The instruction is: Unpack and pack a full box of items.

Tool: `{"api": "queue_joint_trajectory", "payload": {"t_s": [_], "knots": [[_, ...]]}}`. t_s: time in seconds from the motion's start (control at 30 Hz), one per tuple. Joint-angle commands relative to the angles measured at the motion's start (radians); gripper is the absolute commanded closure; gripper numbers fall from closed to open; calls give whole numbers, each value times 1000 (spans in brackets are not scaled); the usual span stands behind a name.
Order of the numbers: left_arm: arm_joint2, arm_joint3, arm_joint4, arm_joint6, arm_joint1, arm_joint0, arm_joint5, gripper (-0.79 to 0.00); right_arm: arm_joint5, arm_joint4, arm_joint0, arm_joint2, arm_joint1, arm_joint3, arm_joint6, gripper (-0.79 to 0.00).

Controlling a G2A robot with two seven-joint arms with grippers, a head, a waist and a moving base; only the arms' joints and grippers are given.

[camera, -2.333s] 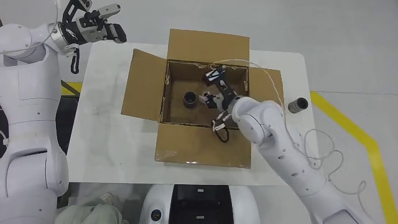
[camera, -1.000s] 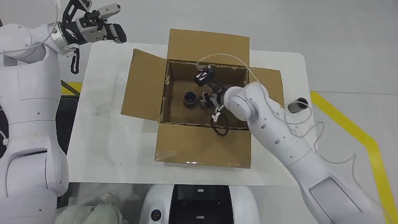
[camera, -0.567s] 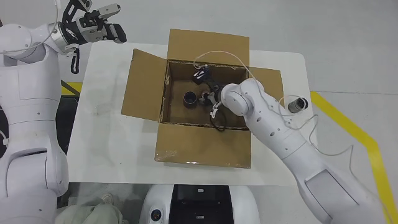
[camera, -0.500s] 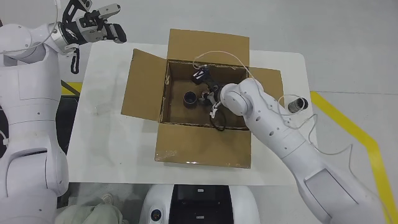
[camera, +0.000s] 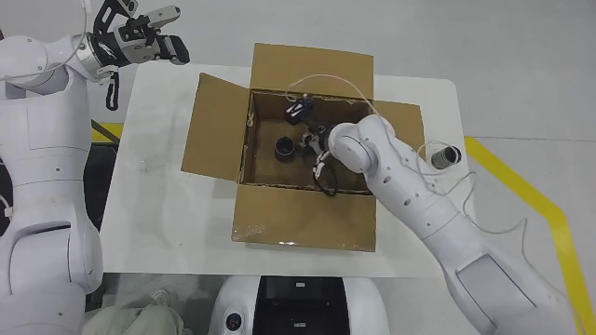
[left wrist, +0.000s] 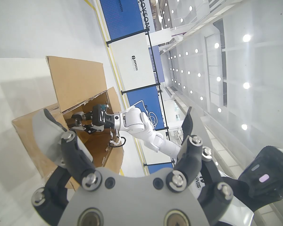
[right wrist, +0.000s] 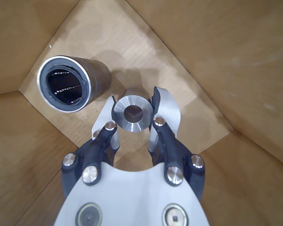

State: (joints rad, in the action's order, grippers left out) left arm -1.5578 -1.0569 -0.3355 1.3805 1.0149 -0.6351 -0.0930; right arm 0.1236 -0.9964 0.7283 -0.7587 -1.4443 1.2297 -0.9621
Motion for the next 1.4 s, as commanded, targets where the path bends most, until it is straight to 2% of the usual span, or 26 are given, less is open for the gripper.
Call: {"api": "queue_joint_trajectory", "payload": {"t_s": [0.0, 0.33, 0.57, 0.83, 1.37], "knots": [[0, 0, 0, 0, 0, 0, 0, -785, -8, -15, 19, -18, 8, 50, -12, 0], [0, 0, 0, 0, 0, 0, 0, -785, -57, -90, 170, -127, 52, 358, -55, 0], [0, 0, 0, 0, 0, 0, 0, -785, -84, -115, 260, -175, 68, 509, -48, 0], [0, 0, 0, 0, 0, 0, 0, -785, -124, -166, 307, -188, 74, 598, -38, 0], [0, 0, 0, 0, 0, 0, 0, -785, -124, -166, 307, -188, 74, 598, -38, 0]]}}
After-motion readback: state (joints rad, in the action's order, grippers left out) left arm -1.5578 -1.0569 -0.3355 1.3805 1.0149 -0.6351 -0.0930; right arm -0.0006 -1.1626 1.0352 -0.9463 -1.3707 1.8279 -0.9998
